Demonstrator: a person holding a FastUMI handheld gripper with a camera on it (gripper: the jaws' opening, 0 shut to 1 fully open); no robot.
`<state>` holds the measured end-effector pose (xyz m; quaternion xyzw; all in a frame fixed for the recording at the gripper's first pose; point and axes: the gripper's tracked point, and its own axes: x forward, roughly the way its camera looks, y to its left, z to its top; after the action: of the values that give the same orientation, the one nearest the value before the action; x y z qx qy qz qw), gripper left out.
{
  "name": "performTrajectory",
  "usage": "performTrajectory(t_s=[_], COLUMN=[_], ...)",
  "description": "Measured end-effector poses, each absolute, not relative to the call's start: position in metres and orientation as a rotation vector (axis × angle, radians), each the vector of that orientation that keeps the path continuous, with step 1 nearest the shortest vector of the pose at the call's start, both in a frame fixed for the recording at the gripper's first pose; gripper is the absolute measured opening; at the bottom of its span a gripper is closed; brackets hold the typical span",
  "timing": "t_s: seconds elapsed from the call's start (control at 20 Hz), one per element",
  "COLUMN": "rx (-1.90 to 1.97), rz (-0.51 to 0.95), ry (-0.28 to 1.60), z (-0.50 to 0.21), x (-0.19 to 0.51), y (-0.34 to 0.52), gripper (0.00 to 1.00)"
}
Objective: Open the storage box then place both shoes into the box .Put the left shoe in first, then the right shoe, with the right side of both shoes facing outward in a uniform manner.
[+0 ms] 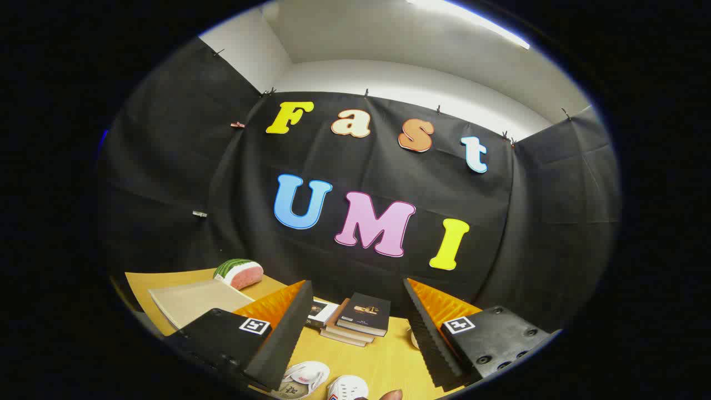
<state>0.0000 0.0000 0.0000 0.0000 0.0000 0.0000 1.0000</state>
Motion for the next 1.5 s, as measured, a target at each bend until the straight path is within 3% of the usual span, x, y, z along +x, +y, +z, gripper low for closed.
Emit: performTrajectory(t_s=[0.8, 1.2, 1.5], rx=[0.045, 0.225, 0.548], rz=[0.053, 0.43, 0.676], ry=[0.027, 0.213, 0.488], z=[-0.015, -0.051, -0.105], x=[0.014, 0.018, 0.015], y=[0.01, 0.085, 0.145], gripper=[0.97, 0.97, 0.98])
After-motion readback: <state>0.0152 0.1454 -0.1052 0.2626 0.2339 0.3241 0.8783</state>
